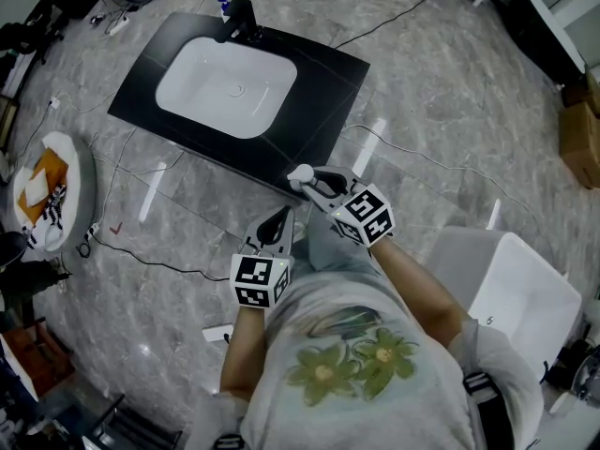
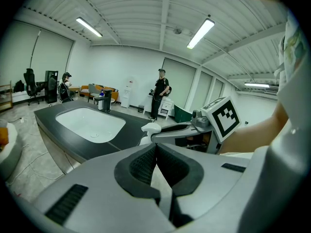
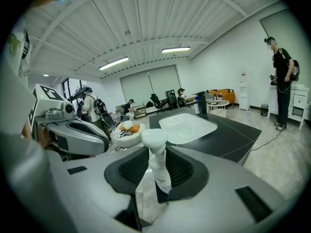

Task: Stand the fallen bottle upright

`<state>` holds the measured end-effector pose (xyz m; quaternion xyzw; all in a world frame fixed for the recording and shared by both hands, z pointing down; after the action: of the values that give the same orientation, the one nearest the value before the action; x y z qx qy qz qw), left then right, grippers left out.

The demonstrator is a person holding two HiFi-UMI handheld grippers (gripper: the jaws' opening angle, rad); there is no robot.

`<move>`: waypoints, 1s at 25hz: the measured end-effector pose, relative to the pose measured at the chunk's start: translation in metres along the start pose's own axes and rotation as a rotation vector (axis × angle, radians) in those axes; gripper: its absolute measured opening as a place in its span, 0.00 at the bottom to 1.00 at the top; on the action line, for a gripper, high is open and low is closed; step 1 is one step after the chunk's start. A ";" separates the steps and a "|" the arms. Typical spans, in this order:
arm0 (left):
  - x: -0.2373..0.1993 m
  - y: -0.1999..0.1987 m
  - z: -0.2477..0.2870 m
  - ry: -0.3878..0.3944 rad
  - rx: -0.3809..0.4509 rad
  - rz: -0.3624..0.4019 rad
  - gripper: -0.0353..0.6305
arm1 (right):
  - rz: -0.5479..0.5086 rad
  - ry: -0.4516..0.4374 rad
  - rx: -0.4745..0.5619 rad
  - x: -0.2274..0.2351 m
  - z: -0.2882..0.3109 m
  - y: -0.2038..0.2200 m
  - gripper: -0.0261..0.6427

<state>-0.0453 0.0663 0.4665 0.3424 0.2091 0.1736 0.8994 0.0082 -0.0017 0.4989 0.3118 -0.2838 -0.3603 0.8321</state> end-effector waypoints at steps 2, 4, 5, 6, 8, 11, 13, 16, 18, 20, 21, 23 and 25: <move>0.002 -0.002 0.001 0.000 -0.001 -0.001 0.08 | 0.001 -0.006 -0.009 0.001 -0.001 0.000 0.22; 0.004 -0.004 0.002 -0.002 -0.001 -0.003 0.08 | 0.002 -0.007 -0.020 0.001 -0.002 0.000 0.22; 0.005 -0.006 0.002 -0.003 0.000 -0.004 0.08 | 0.002 -0.008 -0.025 0.002 -0.003 0.001 0.22; 0.006 -0.006 0.002 -0.005 0.001 -0.006 0.08 | 0.002 -0.010 -0.030 0.002 -0.003 0.001 0.22; 0.009 -0.007 0.003 -0.010 0.002 -0.011 0.08 | 0.004 -0.018 -0.039 0.002 -0.003 0.004 0.22; 0.014 -0.006 0.002 -0.023 -0.001 -0.021 0.08 | 0.009 -0.022 -0.048 0.002 -0.006 0.006 0.22; 0.019 -0.005 -0.001 -0.033 -0.001 -0.027 0.08 | 0.009 -0.027 -0.050 0.000 -0.012 0.007 0.22; 0.028 -0.005 -0.006 -0.045 0.007 -0.036 0.08 | 0.008 -0.046 -0.047 -0.006 -0.025 0.008 0.22; 0.033 -0.005 -0.010 -0.053 0.018 -0.038 0.08 | 0.008 -0.054 -0.038 -0.009 -0.034 0.008 0.22; 0.038 -0.005 -0.014 -0.061 0.027 -0.044 0.08 | 0.009 -0.062 -0.027 -0.013 -0.043 0.009 0.22; 0.039 -0.005 -0.015 -0.066 0.030 -0.047 0.08 | 0.008 -0.068 -0.022 -0.015 -0.047 0.009 0.22; 0.042 -0.006 -0.018 -0.073 0.036 -0.048 0.08 | 0.003 -0.079 -0.013 -0.018 -0.054 0.008 0.22; 0.046 -0.009 -0.023 -0.076 0.042 -0.048 0.08 | 0.000 -0.088 0.004 -0.023 -0.062 0.006 0.21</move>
<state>-0.0162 0.0931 0.4334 0.3625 0.1865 0.1342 0.9032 0.0412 0.0390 0.4575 0.2975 -0.3206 -0.3730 0.8183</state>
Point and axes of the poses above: the fingertips, and each gripper's own axes: z forward along the fingers, x to its right, y out of its underside, the point moved 2 cm from there along -z, backward along the fingers, and after that the axes turned 15 degrees about -x, right-handed, at the moved point
